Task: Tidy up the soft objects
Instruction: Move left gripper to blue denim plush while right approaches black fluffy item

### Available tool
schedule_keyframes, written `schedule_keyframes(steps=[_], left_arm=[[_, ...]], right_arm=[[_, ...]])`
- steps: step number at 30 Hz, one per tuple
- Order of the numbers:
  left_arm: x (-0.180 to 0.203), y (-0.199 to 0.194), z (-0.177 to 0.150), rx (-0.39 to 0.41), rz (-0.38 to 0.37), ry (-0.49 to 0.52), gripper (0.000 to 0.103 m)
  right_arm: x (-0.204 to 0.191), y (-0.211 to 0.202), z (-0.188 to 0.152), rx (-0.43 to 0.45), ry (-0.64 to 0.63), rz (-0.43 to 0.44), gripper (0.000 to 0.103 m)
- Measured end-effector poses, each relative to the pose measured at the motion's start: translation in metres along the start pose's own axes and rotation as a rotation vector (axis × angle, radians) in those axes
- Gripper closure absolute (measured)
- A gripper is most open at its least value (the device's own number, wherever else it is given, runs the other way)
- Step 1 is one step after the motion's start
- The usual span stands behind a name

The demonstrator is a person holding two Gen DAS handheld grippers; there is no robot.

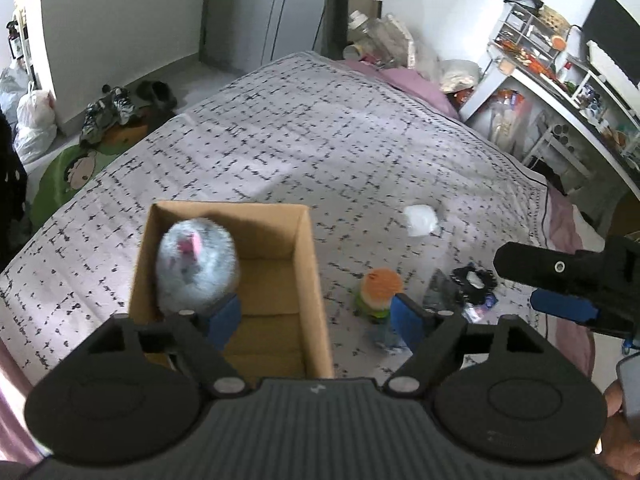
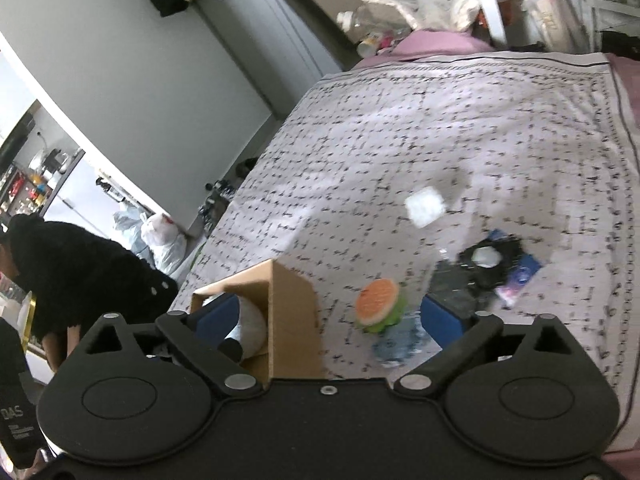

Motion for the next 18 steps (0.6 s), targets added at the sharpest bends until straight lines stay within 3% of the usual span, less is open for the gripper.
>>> schedule_keyframes(steps=[3, 10, 12, 18], left_arm=[[0.014, -0.002, -0.003, 0.008, 0.013, 0.014, 0.014], [0.043, -0.002, -0.010, 0.006, 0.033, 0.045, 0.012], [0.049, -0.001, -0.013, 0.009, 0.042, 0.048, 0.004], [0.068, 0.006, -0.019, -0.001, 0.071, 0.064, 0.003]], right_arm=[[0.012, -0.008, -0.001, 0.016, -0.001, -0.015, 0.000], [0.041, -0.023, 0.000, 0.054, 0.009, -0.038, 0.000], [0.052, -0.025, 0.000, 0.067, 0.025, -0.045, 0.000], [0.087, -0.021, -0.002, 0.072, 0.106, -0.041, 0.000]])
Point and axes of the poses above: each gripper's, at about its wrist camera, not at the fingertips, and y roughly the way its jaws point, x to its right, z to its top, the point moved 3 cm from there along y, roughly the way its jaws point, and after that the axes turned 4 degrees about -x, right-handed, at the moved point
